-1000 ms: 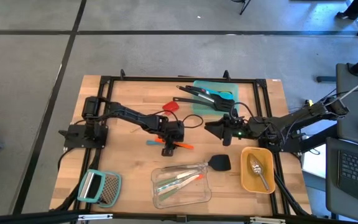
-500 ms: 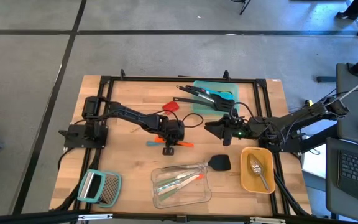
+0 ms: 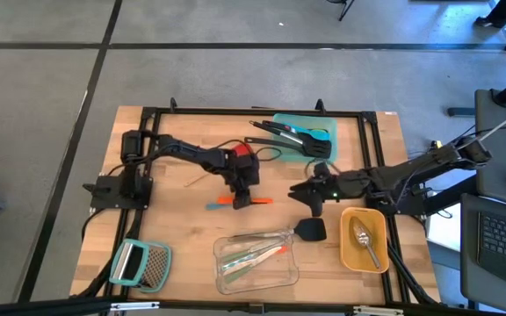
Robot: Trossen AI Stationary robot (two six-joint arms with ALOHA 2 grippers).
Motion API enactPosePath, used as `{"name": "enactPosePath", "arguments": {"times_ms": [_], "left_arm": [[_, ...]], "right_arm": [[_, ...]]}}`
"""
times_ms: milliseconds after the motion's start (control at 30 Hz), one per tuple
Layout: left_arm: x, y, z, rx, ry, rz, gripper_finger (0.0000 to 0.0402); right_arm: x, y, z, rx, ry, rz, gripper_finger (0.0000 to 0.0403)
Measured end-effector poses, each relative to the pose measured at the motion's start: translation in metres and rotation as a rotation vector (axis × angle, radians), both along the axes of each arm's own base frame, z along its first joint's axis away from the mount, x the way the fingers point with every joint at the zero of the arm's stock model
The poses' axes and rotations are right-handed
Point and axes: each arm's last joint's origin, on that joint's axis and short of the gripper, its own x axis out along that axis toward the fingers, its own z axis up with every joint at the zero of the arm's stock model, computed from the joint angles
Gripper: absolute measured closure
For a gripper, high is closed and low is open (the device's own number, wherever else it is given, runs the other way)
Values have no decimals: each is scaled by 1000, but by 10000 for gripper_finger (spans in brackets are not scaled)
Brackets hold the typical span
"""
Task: Pick & Place Kitchen Items
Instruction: Put the orange spatula into the green bin
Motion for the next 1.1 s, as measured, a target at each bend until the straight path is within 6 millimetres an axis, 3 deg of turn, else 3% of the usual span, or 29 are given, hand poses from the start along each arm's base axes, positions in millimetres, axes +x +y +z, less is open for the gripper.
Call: {"name": "enactPosePath", "arguments": {"times_ms": [200,567,700,833,967,1100], "left_arm": [[-3,19,1,-95,-5,61,395],[-5,34,1,-149,-14,105,399],[-3,22,10,-107,-59,34,401],[-4,3,36,88,-107,1,401],[-13,-10,61,176,-125,-21,390],[-24,-21,67,197,-51,-43,357]], "right_arm": [[6,-3,-25,-49,175,-19,231],[37,-12,-66,-63,259,-40,231],[47,-12,-74,-66,302,21,231],[63,-8,-69,-127,302,73,229],[80,-5,-63,-268,357,145,218],[97,-4,-67,-441,496,251,195]]}}
